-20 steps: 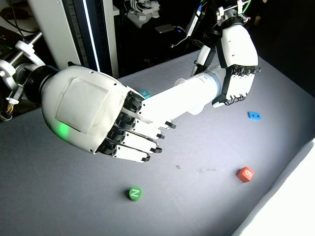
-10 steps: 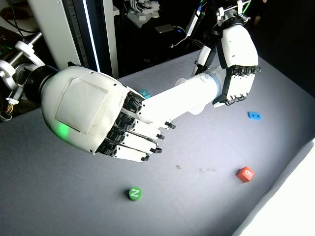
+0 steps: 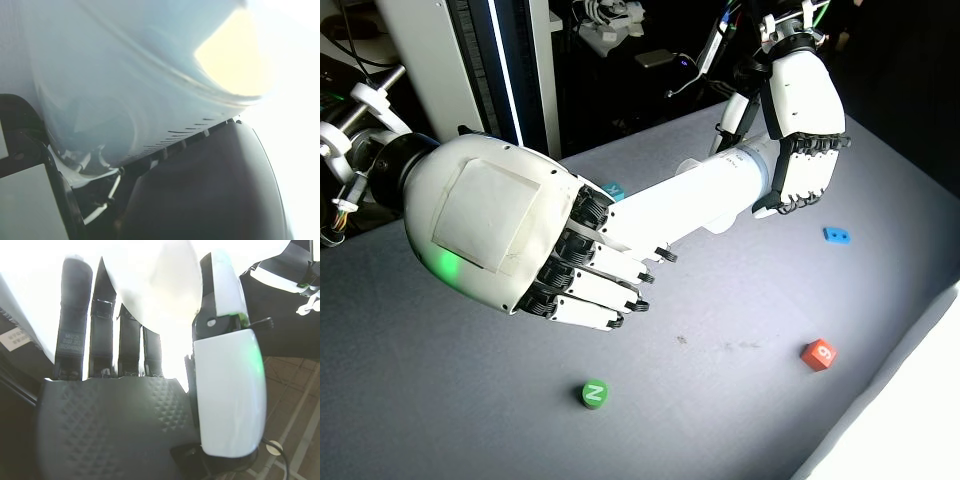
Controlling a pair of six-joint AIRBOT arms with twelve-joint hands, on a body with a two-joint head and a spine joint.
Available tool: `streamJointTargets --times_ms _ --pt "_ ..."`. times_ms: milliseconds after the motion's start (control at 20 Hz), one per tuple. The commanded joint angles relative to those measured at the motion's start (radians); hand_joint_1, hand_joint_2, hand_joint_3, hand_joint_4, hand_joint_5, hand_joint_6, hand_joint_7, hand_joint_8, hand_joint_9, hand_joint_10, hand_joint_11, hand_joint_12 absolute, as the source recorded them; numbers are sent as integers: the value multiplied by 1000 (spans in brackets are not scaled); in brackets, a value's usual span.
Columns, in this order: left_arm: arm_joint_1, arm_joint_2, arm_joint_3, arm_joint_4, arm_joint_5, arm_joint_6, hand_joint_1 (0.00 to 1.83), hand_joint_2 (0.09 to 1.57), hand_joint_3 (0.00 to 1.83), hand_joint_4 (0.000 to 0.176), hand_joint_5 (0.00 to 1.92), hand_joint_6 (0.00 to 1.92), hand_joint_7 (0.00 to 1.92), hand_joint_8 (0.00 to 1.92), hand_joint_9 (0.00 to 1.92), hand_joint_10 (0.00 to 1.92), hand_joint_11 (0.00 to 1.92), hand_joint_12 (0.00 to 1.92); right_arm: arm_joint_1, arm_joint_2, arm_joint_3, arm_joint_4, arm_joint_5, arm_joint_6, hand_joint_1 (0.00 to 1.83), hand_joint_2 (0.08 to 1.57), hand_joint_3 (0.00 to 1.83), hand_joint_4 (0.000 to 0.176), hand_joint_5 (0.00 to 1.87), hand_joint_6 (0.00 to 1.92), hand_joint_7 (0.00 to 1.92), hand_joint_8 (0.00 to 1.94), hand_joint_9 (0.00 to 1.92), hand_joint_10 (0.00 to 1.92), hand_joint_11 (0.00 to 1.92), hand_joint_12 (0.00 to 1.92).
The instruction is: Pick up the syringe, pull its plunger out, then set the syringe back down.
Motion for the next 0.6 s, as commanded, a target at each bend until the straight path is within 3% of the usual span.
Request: streamJointTargets --times_ms 0,50,100,150,200,250,350,550 --pt "-9 12 4 64 -42 12 1355 1162 1 0 879 1267 905 994 762 1321 622 1251 5 18 7 6 137 0 960 1094 0 0 379 939 455 1046 391 1299 219 1721" --pt "-9 12 4 64 -42 12 1355 1162 0 0 879 1268 904 993 762 1321 622 1250 5 18 7 6 138 -1 948 1091 0 0 359 929 430 1047 369 1308 195 1729" --pt "-9 12 4 64 -42 12 1356 1158 0 0 892 1235 907 991 770 1327 630 1241 5 18 8 6 138 -1 770 1029 0 0 97 336 119 472 91 681 38 1097" --pt "-10 12 5 64 -43 12 1356 1158 0 0 892 1236 911 977 769 1333 630 1237 5 18 9 6 138 -1 664 1002 0 0 36 104 58 218 46 363 7 749" --pt "-10 12 5 64 -44 12 1356 1158 0 0 885 1246 916 971 771 1322 623 1231 5 18 9 6 138 -1 660 966 0 0 10 22 27 67 26 154 1 450" --pt "-10 12 5 64 -44 12 1357 1153 0 0 890 1238 928 956 780 1301 635 1214 4 18 9 6 138 -1 676 947 0 0 1 4 5 16 14 66 0 250" --pt "-9 12 5 64 -45 12 1355 1160 1 0 879 1265 911 977 766 1315 628 1216 4 18 9 6 138 -1 694 935 0 0 0 0 0 0 0 2 0 46" --pt "-6 12 8 64 -45 12 1355 1161 0 0 877 1264 908 1004 766 1306 630 1212 4 17 9 6 138 -1 733 925 0 0 0 0 0 0 28 11 24 12"
